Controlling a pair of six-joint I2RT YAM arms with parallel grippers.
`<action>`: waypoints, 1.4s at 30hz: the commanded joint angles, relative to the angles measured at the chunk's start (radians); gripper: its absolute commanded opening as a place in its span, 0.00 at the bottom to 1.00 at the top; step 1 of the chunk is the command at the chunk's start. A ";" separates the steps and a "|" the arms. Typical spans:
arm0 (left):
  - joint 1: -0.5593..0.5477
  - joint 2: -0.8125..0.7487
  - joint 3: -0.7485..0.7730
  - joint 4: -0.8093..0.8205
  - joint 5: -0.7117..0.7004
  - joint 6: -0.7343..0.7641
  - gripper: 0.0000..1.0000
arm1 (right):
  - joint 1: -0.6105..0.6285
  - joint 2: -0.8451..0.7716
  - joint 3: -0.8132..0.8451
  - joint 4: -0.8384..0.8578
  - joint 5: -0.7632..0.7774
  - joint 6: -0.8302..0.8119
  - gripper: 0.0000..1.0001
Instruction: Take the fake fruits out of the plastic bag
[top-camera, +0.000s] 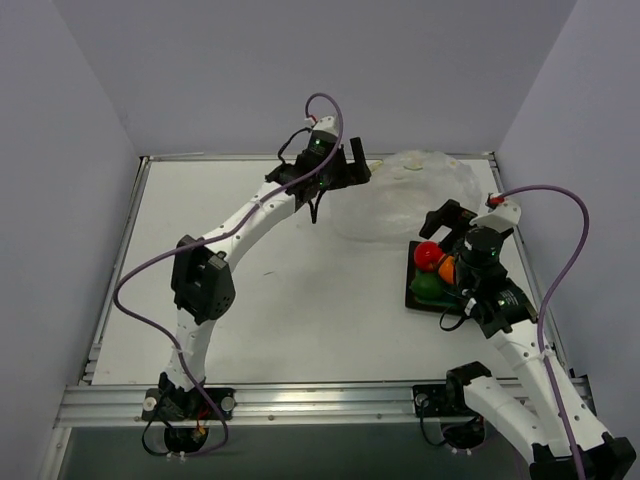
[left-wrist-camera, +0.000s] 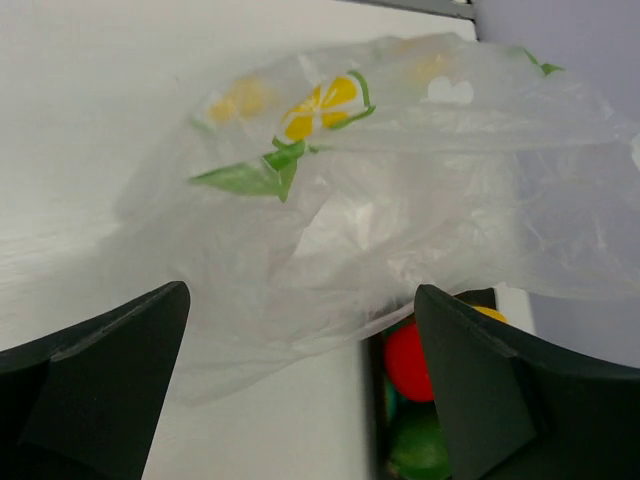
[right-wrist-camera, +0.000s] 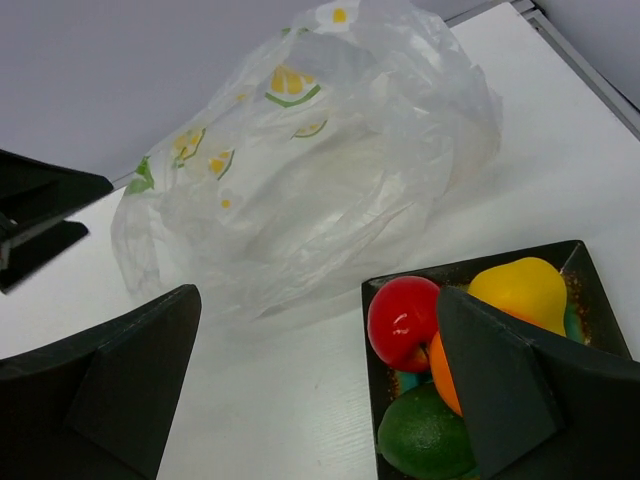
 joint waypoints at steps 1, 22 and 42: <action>-0.035 -0.036 0.236 -0.384 -0.257 0.304 0.94 | 0.010 -0.014 -0.009 0.080 -0.052 0.007 1.00; -0.261 -0.875 -0.492 -0.156 -0.598 0.501 0.94 | 0.010 -0.288 0.013 0.082 -0.052 -0.017 0.93; -0.255 -1.419 -0.887 -0.286 -0.738 0.503 0.94 | 0.010 -0.328 0.019 0.024 -0.004 -0.014 0.94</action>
